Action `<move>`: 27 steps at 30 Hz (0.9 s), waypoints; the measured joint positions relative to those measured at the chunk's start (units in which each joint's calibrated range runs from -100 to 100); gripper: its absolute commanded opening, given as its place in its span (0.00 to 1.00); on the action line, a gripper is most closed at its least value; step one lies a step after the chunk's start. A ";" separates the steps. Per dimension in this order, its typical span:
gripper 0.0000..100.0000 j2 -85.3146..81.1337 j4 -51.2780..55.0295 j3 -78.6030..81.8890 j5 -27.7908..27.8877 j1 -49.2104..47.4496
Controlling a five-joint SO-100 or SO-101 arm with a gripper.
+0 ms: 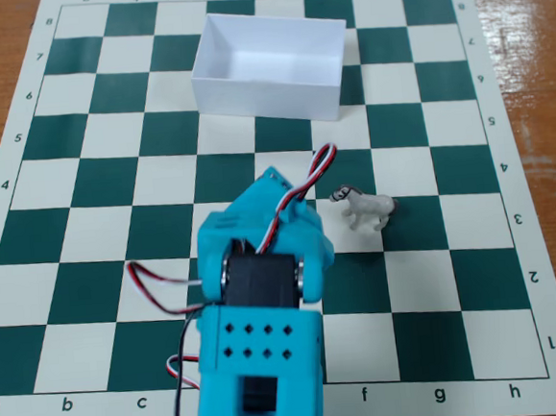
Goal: Grab the toy horse and put it in the box.
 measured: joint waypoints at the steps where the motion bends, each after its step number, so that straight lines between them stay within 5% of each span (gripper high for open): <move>1: 0.25 4.85 0.70 -4.81 -2.45 1.19; 8: 0.25 33.45 4.12 -28.83 -12.44 8.22; 27: 0.25 68.17 1.49 -41.07 -13.11 18.22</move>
